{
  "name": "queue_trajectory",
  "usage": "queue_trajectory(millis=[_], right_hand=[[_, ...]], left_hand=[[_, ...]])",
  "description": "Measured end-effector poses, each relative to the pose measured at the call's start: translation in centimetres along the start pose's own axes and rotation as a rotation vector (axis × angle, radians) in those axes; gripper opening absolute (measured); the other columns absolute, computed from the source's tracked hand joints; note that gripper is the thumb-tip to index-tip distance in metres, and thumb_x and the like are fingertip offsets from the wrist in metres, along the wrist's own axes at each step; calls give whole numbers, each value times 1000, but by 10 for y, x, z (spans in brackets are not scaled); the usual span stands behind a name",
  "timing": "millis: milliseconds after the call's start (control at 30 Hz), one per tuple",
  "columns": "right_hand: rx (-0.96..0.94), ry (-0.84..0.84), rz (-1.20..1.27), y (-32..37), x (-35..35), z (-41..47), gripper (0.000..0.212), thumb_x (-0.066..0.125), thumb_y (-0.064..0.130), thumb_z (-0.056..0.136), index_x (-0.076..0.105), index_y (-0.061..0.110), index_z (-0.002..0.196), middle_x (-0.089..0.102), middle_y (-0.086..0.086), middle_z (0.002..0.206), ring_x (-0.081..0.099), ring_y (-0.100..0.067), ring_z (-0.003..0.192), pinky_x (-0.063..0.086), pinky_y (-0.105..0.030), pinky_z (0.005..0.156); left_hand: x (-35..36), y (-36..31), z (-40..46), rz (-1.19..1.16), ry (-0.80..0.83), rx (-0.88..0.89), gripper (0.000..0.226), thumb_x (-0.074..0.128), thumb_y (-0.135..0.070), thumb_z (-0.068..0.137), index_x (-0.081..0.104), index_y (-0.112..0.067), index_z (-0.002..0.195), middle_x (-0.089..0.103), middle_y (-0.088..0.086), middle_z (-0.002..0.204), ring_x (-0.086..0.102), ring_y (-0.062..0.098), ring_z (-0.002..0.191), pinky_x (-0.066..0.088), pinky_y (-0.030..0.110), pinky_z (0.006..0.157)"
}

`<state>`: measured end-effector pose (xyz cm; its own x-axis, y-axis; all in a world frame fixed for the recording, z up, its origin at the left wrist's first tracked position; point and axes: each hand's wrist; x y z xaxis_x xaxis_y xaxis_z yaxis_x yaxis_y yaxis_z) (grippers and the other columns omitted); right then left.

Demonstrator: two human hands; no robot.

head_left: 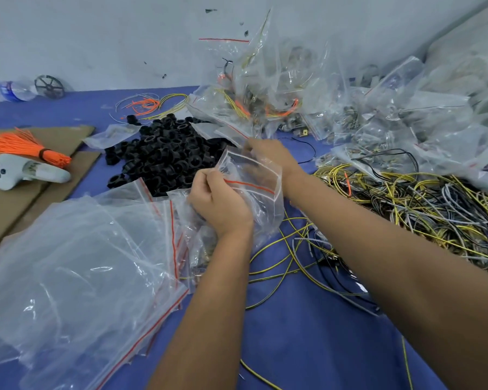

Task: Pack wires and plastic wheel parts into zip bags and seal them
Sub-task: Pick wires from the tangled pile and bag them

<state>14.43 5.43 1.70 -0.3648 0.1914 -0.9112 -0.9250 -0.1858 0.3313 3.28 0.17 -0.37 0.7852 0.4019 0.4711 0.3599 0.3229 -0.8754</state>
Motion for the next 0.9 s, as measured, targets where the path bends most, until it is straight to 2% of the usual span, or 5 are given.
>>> queue_trajectory(millis=[100, 300, 500, 700, 900], right_hand=[[211, -140, 168, -18, -20, -16, 18, 68, 21, 90, 72, 5, 100, 72, -12, 91, 64, -29, 89, 51, -39, 81], [256, -221, 213, -43, -54, -50, 24, 72, 7, 89, 72, 2, 112, 73, -18, 106, 68, -28, 94, 53, -20, 77], [224, -449, 574, -36, -93, -85, 16, 84, 14, 80, 76, 9, 93, 75, -7, 75, 71, -17, 65, 56, -28, 55], [128, 139, 516, -18, -111, -108, 10, 78, 0, 82, 76, 6, 90, 76, -11, 73, 73, -24, 62, 61, -40, 62], [29, 329, 831, -18, -97, -113, 32, 60, -17, 89, 70, -3, 116, 72, -26, 114, 65, -27, 99, 55, -46, 97]], left_hand=[[3, 2, -5, 32, 203, 6, 23, 50, -9, 82, 43, -16, 61, 35, -3, 58, 31, 7, 56, 27, 23, 51], [6, 5, -16, 15, 559, -180, 31, 53, -13, 86, 45, -21, 57, 35, 3, 58, 30, 19, 53, 20, 41, 55], [9, 5, -20, 173, 556, -79, 26, 52, -5, 94, 46, -4, 68, 40, 12, 67, 37, 24, 64, 31, 37, 61], [16, -13, -37, 307, 553, 346, 30, 54, -2, 98, 44, -10, 72, 43, 1, 72, 39, 13, 69, 34, 28, 64], [18, -22, -45, 360, 625, 690, 24, 53, -5, 98, 49, -4, 74, 49, 6, 79, 42, 20, 81, 34, 31, 76]])
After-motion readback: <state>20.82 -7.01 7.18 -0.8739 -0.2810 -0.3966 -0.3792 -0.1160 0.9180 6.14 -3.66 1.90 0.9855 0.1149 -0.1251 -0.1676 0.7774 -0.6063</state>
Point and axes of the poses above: each hand's wrist, its own z-axis towards the middle knuckle, its own x-axis out of the palm, y = z × x
